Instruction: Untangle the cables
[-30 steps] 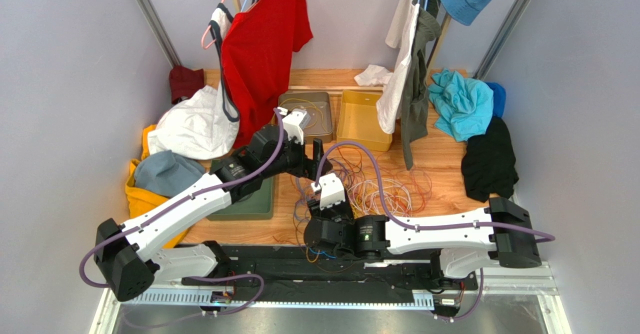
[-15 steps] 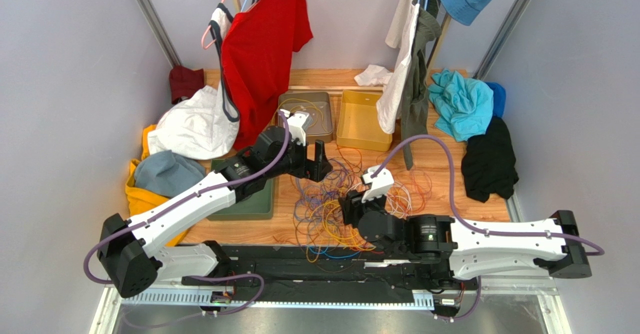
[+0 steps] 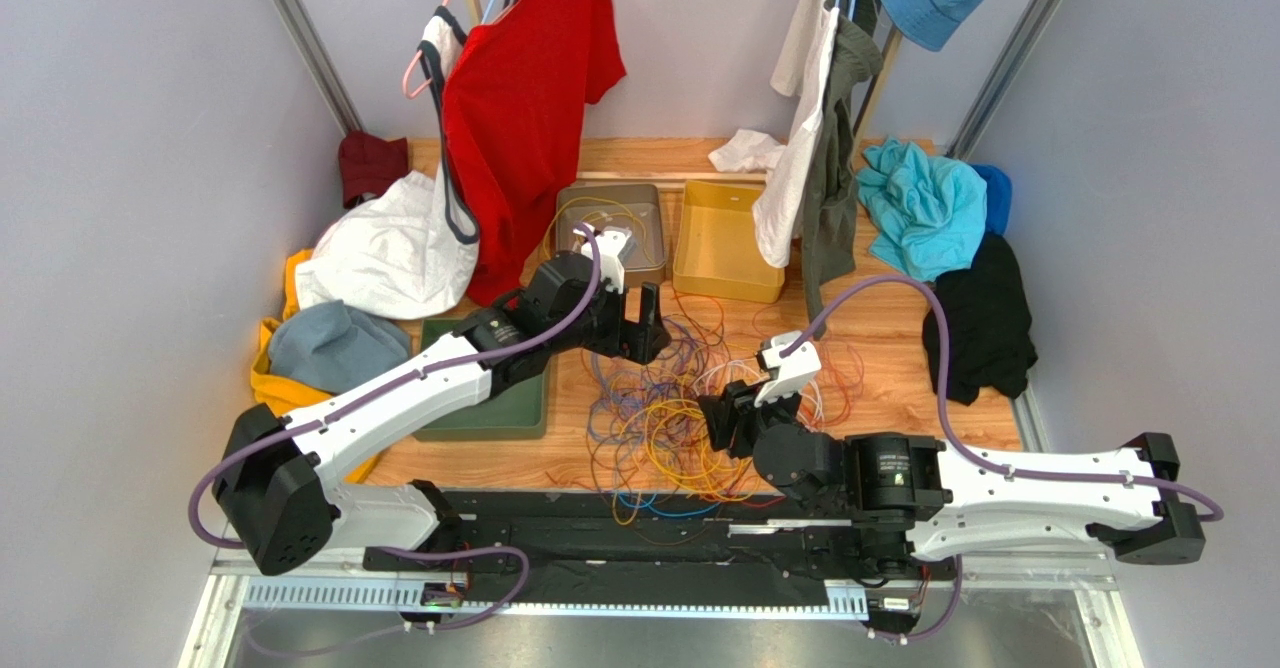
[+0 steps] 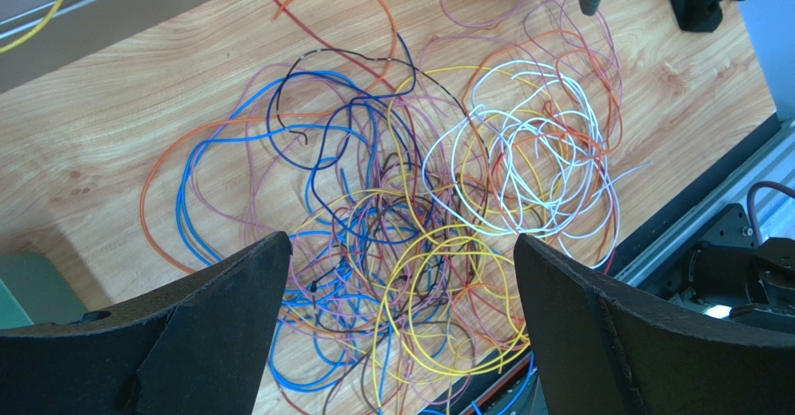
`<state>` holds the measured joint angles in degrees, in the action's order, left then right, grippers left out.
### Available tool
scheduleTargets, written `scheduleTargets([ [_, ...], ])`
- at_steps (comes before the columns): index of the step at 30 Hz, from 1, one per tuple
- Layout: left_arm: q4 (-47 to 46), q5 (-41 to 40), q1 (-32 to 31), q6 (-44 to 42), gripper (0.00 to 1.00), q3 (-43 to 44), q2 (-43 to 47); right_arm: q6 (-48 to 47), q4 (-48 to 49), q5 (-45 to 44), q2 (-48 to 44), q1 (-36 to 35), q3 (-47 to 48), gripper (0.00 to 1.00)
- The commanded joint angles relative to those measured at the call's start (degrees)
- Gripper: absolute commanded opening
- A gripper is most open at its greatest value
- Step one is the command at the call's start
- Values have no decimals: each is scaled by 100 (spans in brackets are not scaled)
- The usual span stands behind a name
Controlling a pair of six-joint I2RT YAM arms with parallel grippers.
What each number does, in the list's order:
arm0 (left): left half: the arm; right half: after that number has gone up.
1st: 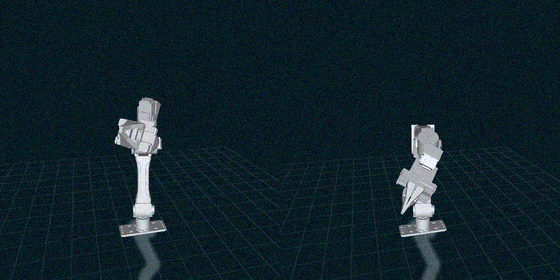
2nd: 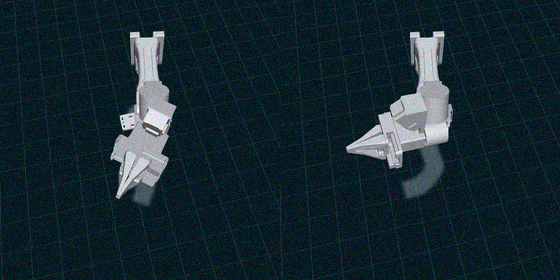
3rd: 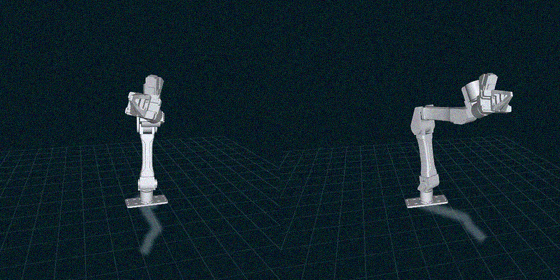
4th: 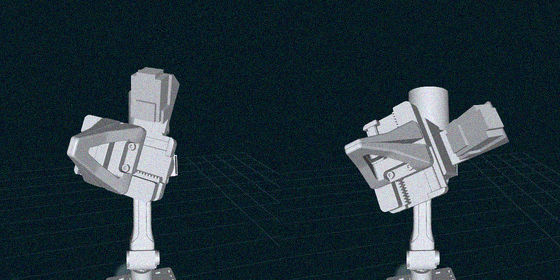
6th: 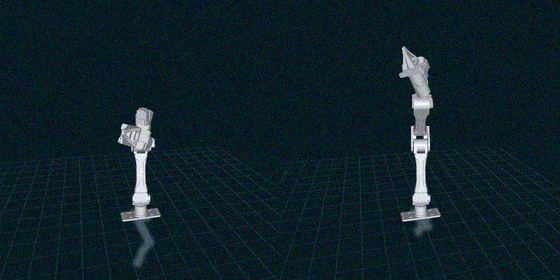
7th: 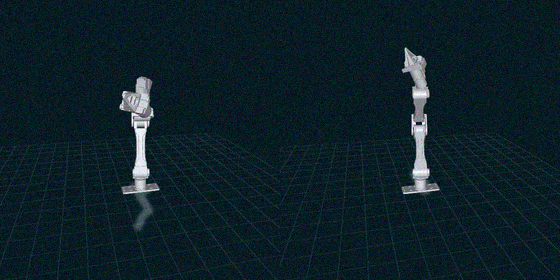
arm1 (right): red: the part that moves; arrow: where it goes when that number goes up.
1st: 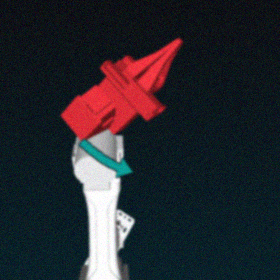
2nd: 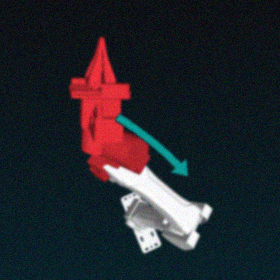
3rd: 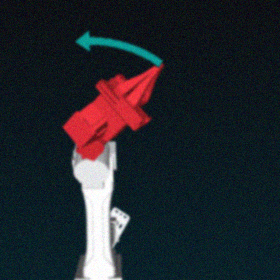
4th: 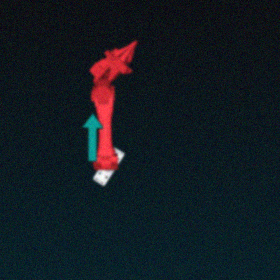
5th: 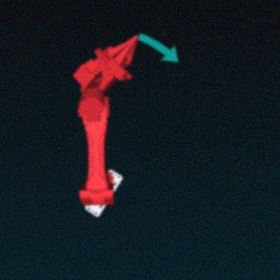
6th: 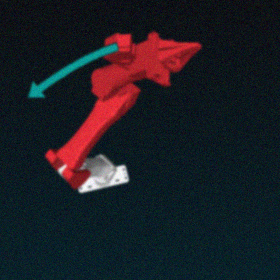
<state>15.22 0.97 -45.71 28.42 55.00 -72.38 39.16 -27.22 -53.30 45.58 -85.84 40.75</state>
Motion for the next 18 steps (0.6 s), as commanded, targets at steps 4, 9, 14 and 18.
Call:
scheduleTargets([
  [4,-160,-88,-25,5,99,107,75,57,-64,-181,-49,-3,56,47],
  [9,15,-228,-25,58,99,300,-22,180,-230,-190,-286,6,-50,46],
  [14,7,-317,-25,242,99,300,-75,224,-310,-163,-673,6,-190,46],
  [18,-19,-361,-17,321,99,335,-110,259,-380,-146,-928,6,-322,46],
])
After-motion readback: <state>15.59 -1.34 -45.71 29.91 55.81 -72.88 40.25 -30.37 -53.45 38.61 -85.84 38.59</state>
